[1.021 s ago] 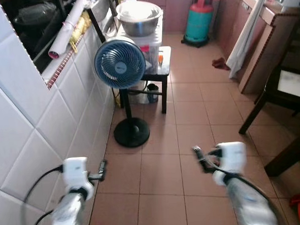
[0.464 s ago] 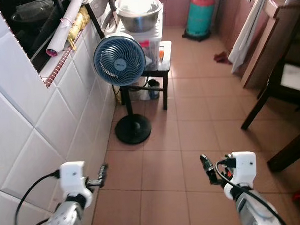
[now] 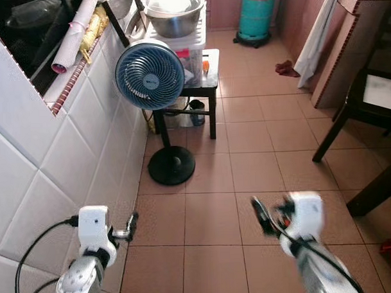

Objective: Setting the table

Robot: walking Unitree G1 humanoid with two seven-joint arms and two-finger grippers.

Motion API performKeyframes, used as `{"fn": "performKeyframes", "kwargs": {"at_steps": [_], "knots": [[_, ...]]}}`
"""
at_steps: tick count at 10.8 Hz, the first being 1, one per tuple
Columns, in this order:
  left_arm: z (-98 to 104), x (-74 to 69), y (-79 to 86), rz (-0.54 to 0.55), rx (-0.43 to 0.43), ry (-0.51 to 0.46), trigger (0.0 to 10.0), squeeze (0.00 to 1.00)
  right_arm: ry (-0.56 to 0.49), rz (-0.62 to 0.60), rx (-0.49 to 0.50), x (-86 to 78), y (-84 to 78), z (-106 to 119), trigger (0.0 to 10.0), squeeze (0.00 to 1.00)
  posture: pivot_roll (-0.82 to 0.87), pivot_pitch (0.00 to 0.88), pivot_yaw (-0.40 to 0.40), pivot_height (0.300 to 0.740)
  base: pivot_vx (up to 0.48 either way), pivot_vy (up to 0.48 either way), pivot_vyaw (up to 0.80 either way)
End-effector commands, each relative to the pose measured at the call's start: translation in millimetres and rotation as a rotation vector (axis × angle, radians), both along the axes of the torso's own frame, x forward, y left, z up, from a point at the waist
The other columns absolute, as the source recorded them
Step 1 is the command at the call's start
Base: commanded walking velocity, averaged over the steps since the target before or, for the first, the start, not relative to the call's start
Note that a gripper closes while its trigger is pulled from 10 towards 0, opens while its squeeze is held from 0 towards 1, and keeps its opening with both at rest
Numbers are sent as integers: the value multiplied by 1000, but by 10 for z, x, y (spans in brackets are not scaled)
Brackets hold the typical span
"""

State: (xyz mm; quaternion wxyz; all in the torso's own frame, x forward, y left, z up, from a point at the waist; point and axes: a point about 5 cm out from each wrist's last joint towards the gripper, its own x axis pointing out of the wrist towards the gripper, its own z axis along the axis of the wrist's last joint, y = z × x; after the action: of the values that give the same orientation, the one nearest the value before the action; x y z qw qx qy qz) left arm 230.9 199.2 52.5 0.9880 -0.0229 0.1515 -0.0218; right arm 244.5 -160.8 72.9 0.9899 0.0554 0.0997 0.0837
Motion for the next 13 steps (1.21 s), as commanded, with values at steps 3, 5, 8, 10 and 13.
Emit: {"fn": "performKeyframes", "kwargs": {"at_steps": [3,5,8,10,13], "knots": [[29,8,102,68,3,12,10000,0,13,3,0,-14,-50,-44,10000,0,-30,118,48,740,0,0,0],[11,16,-62,23,46,-10,10000,0,-11,-2,-4,65,-32,-91,10000,0,5,83,62,740,0,0,0],[108,64,-37,32,69,-57,10000,0,-61,7,45,180,162,-24,10000,0,28,77,85,740,0,0,0],[168,88,-62,77,56,-103,10000,0,-95,25,-1,172,78,68,10000,0,4,96,46,740,0,0,0],[131,79,-111,107,14,-102,10000,0,-140,61,-61,171,8,211,10000,0,-27,114,-8,740,0,0,0]]}}
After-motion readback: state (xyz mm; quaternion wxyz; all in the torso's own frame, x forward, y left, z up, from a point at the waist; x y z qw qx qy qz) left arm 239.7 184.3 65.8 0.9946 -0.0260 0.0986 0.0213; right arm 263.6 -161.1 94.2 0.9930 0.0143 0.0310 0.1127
